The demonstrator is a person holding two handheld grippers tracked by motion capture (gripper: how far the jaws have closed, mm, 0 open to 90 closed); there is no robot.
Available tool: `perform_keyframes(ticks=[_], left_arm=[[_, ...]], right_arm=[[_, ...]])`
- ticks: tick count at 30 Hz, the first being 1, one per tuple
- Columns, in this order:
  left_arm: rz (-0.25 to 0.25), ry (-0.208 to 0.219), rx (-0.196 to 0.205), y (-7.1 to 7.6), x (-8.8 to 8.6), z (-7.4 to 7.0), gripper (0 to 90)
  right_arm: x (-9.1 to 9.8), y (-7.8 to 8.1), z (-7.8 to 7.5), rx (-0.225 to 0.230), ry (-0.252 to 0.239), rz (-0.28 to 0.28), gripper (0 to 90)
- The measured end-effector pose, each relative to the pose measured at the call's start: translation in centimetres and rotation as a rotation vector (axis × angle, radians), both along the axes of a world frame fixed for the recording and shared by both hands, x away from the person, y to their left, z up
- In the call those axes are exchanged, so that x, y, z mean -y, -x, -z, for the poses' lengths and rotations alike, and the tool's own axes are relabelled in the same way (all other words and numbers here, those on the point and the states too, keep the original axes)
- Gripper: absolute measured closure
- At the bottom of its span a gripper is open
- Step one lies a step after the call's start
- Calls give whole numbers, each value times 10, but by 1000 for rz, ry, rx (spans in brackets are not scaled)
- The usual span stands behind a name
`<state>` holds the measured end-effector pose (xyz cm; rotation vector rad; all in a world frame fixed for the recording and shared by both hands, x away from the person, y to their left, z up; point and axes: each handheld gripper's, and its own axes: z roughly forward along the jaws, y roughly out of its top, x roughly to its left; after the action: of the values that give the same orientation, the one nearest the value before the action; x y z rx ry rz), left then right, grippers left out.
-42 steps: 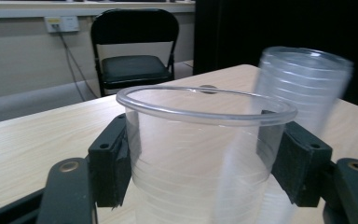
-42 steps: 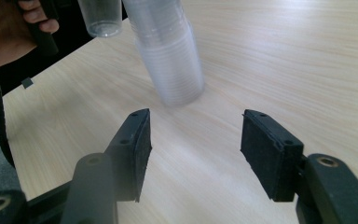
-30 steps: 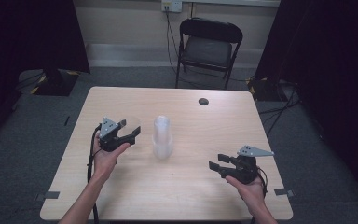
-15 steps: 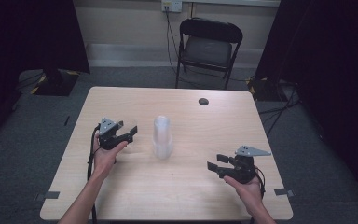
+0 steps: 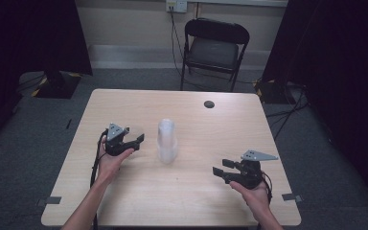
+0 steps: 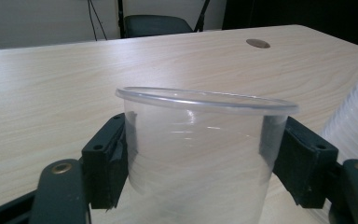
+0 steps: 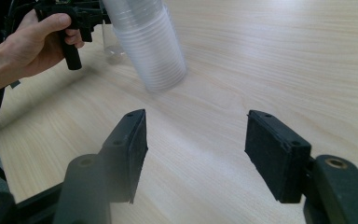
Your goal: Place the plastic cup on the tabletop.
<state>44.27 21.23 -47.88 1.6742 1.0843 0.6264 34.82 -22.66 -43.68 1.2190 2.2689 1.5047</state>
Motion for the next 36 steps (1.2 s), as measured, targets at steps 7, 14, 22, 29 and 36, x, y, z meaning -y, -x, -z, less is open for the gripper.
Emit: perform_keyframes(ticks=[7,14,22,29,36], left_arm=[[-4,-5,-5,1,-1,-2,279],[0,-37,-19,1,0,1,286],[-8,-43,-71,1,0,3,195],[-21,-57,-121,6,-5,1,158],[-27,-53,-170,16,-10,-4,161]], right_arm=[[-1,0,0,-2,0,-1,391],[-1,0,-1,0,-1,0,393],[0,1,-1,4,-3,1,392],[2,1,-2,9,-11,6,390],[7,1,-2,15,-12,22,390]])
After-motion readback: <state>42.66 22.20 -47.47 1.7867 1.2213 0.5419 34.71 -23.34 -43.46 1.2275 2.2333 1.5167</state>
